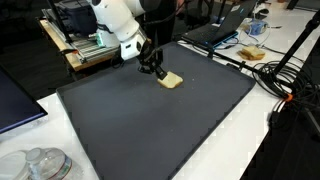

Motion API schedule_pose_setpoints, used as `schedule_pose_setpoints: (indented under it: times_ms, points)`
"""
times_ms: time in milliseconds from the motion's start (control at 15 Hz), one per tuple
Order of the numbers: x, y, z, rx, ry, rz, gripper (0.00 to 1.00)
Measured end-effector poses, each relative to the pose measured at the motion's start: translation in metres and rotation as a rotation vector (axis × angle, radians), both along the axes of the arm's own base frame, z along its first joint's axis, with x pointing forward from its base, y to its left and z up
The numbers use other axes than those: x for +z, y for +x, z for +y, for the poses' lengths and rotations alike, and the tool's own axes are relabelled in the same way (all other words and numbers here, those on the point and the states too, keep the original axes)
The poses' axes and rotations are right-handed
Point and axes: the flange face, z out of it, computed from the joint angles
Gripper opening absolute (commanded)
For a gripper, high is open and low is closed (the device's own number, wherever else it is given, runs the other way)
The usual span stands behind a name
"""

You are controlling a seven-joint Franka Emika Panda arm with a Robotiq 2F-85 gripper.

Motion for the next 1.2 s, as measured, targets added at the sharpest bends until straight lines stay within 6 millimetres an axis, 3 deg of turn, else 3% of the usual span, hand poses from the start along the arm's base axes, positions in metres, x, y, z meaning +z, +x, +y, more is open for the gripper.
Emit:
schedule_pose_setpoints:
  times_ms: [533,1200]
  points:
    - [0.004,-0.032,0.030,-0.066,-0.182,-0.061,0.06]
    - [0.000,-0.058,0.100,-0.053,-0.310,-0.078,0.06]
